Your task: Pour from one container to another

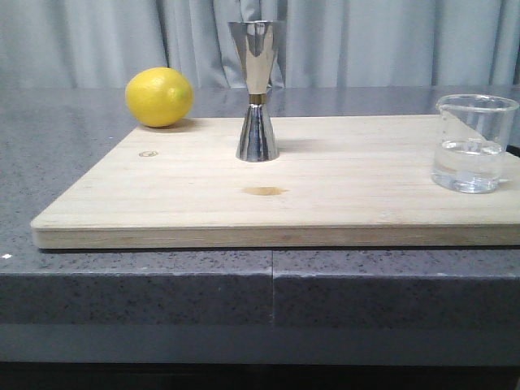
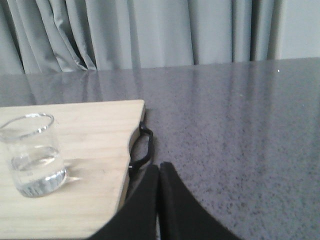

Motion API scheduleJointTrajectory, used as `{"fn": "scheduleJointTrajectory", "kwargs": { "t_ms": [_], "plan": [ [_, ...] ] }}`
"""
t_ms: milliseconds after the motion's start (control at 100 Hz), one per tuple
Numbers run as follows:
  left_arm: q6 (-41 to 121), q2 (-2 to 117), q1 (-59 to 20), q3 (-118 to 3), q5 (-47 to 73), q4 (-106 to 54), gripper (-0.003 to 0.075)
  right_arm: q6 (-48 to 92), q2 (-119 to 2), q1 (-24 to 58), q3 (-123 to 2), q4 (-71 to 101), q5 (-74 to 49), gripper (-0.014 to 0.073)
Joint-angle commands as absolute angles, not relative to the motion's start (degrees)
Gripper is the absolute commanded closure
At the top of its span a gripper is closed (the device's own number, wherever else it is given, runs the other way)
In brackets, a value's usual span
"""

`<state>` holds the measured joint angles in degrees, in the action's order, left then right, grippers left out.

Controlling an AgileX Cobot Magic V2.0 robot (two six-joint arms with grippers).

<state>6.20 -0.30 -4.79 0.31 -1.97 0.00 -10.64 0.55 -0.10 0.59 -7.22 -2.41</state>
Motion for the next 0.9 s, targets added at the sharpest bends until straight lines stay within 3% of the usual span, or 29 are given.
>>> {"fn": "scheduleJointTrajectory", "kwargs": {
  "t_ms": [0,380,660,890],
  "plan": [
    [5.8,-1.7,-4.9,1.4,-10.9,-0.9,0.0741,-9.9,1.8,-0.2,1.9,-7.3,5.5,0.0661],
    [-3.0,4.0,-4.9,-10.1,-6.3,-7.4,0.0741,-9.9,-1.1,-0.2,-11.2,-7.3,-5.2,0.0661],
    [-3.2,20.6,-5.4,-30.5,5.7,-9.2,0.0741,-9.9,-14.8,-0.2,-25.6,-7.3,-14.4,0.0661],
    [-2.8,36.2,-11.2,-42.9,14.6,-9.2,0.0741,-9.9,-26.6,-0.2,-35.0,-7.3,-15.5,0.0649]
  ]
}}
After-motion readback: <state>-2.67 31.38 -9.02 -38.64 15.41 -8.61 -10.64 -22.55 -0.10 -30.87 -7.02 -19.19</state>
